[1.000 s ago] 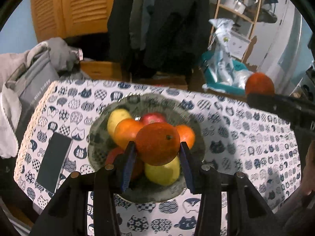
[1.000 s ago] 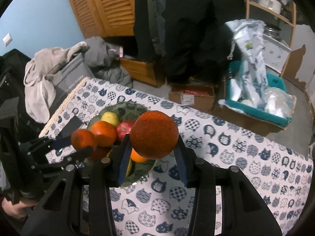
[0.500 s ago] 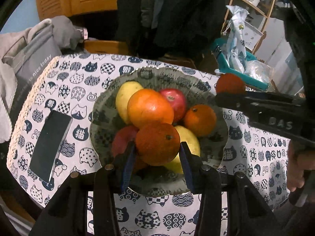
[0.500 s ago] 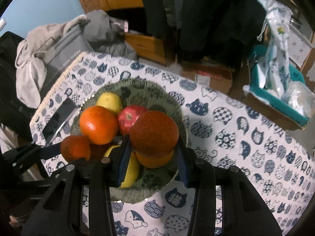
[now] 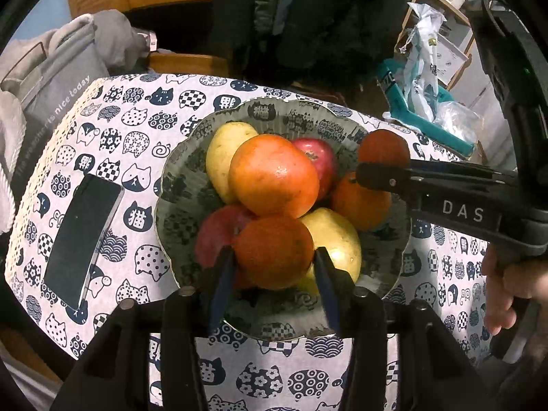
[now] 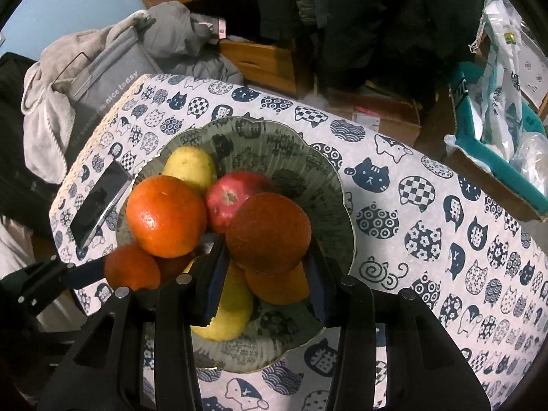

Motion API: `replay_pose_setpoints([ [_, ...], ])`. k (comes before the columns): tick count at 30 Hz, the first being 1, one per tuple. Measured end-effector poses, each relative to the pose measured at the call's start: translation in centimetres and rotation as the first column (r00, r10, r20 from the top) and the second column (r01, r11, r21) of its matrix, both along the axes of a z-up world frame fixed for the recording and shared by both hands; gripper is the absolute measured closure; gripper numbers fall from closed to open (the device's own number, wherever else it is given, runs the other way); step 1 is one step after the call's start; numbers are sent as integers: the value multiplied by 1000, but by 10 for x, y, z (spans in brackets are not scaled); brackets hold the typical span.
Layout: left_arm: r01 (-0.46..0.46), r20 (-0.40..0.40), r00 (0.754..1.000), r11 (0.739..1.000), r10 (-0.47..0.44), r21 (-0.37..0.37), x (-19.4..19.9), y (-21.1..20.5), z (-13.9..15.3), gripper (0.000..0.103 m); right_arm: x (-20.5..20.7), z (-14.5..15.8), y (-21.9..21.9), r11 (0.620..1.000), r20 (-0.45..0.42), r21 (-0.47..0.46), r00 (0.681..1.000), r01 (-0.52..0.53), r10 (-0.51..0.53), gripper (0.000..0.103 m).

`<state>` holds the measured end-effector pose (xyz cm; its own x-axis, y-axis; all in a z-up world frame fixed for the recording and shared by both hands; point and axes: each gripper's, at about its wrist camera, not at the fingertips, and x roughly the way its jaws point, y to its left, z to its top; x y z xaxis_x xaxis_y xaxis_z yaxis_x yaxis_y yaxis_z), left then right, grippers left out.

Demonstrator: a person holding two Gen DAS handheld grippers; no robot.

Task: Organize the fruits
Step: 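Open both tools to release the tangerines in the bowl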

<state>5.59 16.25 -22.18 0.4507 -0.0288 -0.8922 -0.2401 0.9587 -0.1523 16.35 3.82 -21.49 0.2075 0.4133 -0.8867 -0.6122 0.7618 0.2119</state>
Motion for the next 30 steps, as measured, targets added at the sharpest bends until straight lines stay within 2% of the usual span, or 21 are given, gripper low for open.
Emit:
replay_pose_setpoints([
  [3,-10,29,1000,1000,10,13,-2,1,6,36,0,1,2,1000,1,1,1000,-5,5,60],
  [4,-12,35,999,1000,12,15,-2,0,8,35,0,2,2,1000,4,4,1000,-4,4,58],
  [8,-18,44,999,1000,18,11,-2,1,13,35,-1,9,2,1000,24,24,1000,-6,6,48],
  [21,-54,108,993,998,53,11,-12,7,40,35,-3,39,-16,996,75,64,995,56,-61,46],
  [30,-71,185,981,997,65,26,-23,8,74,34,-18,83,-33,992,183,86,978,87,-102,42],
])
